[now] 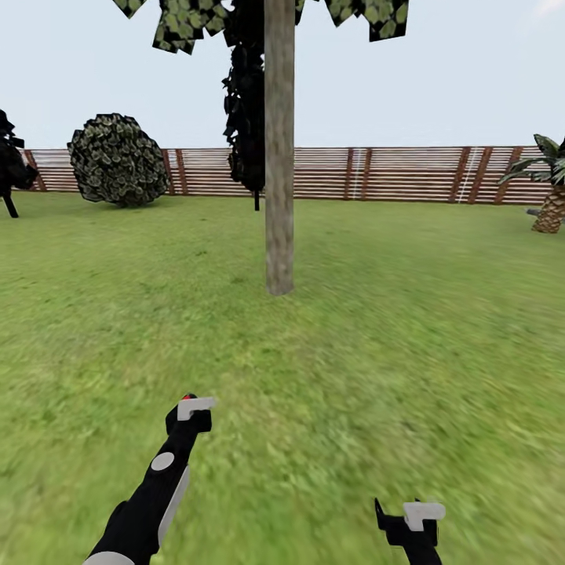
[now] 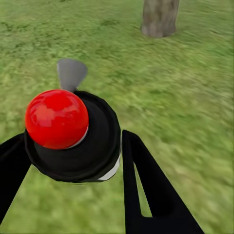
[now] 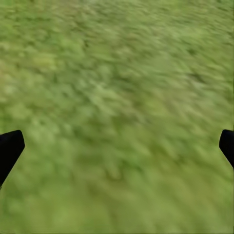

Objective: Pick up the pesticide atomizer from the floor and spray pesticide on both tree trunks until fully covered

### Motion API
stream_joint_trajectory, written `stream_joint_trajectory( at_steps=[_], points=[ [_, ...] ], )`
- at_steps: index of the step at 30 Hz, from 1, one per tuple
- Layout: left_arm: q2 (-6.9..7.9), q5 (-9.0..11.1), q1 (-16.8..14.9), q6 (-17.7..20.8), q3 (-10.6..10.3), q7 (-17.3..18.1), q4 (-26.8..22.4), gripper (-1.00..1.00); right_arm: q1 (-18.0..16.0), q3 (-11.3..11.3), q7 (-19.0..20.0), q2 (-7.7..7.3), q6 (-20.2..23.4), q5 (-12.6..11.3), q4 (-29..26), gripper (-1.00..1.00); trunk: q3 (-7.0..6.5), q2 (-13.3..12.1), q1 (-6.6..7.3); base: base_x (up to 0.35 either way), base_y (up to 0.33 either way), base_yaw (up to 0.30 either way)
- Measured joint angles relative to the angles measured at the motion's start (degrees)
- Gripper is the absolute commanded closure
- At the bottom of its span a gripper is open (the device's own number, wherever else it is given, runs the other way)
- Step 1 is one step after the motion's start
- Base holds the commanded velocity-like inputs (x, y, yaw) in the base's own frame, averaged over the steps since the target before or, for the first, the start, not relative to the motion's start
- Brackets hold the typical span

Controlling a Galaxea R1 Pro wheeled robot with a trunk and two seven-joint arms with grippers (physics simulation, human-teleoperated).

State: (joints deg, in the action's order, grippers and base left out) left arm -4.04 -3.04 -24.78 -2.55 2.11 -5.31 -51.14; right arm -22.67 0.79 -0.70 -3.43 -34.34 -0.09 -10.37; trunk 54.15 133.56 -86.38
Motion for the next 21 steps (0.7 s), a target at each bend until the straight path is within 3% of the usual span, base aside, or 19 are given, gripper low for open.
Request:
stream_joint_trajectory(
  at_steps=[21],
  points=[
    [0.00, -0.01, 0.00, 0.00, 0.00, -0.06, 0.00, 1.00, 0.00, 0.00, 0.00, 0.00, 0.06, -0.05, 0.03, -1.00, 1.94, 0.00, 0.00, 0.338, 0.000, 0.000]
  ],
)
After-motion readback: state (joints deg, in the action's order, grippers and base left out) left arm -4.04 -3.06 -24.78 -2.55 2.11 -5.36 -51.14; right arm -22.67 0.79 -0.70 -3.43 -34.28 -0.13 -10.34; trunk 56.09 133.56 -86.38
